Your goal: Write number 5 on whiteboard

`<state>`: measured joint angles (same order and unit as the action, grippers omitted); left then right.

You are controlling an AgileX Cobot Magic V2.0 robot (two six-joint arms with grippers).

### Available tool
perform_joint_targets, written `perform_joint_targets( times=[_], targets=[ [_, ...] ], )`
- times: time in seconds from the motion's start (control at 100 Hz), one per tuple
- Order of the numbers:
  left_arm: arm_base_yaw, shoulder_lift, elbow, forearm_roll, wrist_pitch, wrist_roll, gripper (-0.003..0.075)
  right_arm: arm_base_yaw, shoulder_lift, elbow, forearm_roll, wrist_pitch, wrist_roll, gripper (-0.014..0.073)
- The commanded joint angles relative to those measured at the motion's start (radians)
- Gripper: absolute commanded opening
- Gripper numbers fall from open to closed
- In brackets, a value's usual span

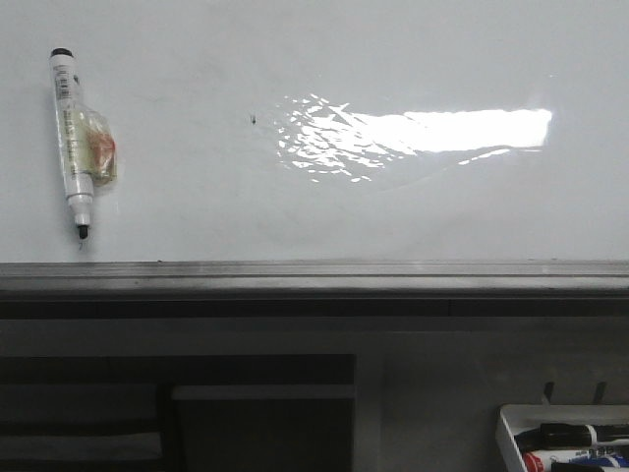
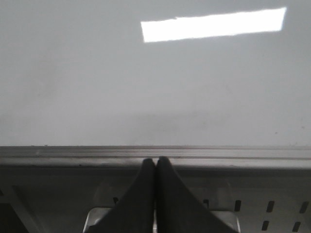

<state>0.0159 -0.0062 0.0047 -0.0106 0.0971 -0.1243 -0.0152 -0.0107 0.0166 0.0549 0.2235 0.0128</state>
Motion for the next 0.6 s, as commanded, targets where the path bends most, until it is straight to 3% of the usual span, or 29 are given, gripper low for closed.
perform_joint_targets(
  times=[0.0,0.18,0.42,0.49,0.59],
  targets=[
    [-0.008,-0.019,-0.023,-0.006,-0.087,-0.005,-0.0021,-0.003,-0.014,-0.009,0.021,-0.05,0.001,-0.0061],
    [-0.008,0.071,-0.138,-0.008,0.04,-0.005,-0.0021,-0.003,0.069,-0.084,0.076,0.019,0.001,-0.0061],
    [-0.008,0.207,-0.221,0.011,0.047,0.006,-0.0016,-0.003,0.172,-0.137,0.115,-0.007,0.001,-0.0061],
    [-0.011,0.229,-0.223,0.011,0.045,0.008,0.0041,-0.003,0.175,-0.137,0.158,-0.01,0.001,-0.0061],
    [-0.011,0.253,-0.223,-0.01,0.0,0.008,0.0198,-0.003,0.178,-0.137,0.18,-0.01,0.001,-0.0061]
  ],
)
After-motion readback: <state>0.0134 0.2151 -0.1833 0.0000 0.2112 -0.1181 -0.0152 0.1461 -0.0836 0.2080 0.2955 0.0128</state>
